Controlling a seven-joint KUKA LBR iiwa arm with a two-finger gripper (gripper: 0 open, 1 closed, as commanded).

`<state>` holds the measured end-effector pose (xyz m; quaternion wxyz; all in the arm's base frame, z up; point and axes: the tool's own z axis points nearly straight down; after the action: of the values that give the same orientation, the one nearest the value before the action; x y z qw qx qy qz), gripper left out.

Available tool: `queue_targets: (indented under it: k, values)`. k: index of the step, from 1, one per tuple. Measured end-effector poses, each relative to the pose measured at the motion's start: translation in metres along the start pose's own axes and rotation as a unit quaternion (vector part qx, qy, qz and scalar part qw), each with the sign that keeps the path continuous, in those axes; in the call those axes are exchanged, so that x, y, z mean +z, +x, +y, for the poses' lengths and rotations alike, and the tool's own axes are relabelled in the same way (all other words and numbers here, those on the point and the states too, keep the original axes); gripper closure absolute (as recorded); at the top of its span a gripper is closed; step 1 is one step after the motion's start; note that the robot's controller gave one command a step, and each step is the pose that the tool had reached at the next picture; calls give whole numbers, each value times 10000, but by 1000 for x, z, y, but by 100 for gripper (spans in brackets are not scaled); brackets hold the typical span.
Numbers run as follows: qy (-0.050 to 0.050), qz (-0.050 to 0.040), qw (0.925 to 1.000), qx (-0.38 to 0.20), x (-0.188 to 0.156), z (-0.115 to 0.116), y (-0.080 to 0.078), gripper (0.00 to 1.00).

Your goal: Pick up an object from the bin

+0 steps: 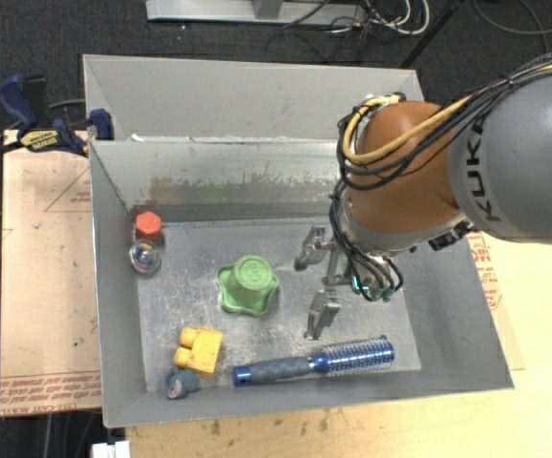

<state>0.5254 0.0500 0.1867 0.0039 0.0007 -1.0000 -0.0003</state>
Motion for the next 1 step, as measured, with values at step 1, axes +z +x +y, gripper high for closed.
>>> queue_targets:
  k: [1]
  values:
    - [1, 14, 10000, 38, 84, -2, 33, 0]
